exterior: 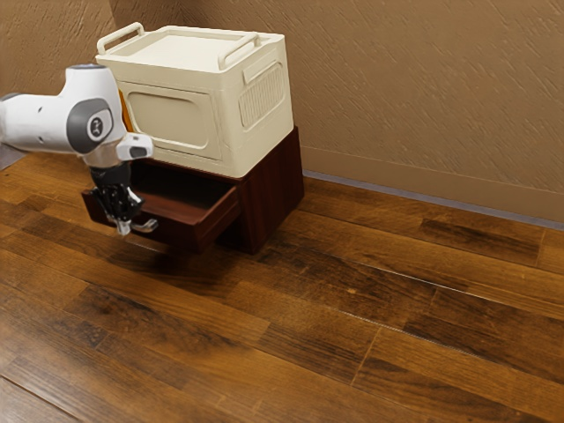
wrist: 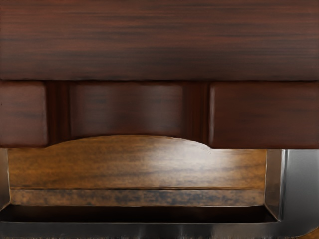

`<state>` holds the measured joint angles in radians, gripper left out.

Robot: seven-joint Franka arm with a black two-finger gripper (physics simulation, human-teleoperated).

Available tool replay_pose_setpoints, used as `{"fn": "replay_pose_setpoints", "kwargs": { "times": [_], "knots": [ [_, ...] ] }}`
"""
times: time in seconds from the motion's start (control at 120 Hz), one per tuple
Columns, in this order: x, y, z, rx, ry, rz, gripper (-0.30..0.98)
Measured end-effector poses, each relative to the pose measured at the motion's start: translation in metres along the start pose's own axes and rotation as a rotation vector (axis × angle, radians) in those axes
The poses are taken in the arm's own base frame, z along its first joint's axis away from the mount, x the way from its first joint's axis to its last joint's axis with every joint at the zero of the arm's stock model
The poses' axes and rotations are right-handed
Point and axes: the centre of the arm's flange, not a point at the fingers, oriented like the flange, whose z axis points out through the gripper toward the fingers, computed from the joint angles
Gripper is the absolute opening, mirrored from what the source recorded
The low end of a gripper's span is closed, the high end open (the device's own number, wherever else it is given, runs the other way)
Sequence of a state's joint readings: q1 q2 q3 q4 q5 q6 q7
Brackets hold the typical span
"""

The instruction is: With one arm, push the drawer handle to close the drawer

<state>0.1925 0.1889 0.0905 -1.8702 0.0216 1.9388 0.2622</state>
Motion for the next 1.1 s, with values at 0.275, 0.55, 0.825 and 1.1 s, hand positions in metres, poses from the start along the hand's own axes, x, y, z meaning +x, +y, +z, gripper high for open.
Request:
{"fn": "replay_pose_setpoints", "kwargs": {
  "times": [0.275,0.55,0.825,1.1],
  "knots": [
    [0.019,-0.003,0.0,0.004,0.016,0.051,-0.1],
    [0.036,-0.006,-0.003,-0.01,0.047,0.071,-0.1],
    [0.053,-0.009,-0.002,-0.023,0.076,0.079,-0.1],
    [0.065,-0.009,0.004,-0.028,0.111,0.083,-0.1]
  ]
}}
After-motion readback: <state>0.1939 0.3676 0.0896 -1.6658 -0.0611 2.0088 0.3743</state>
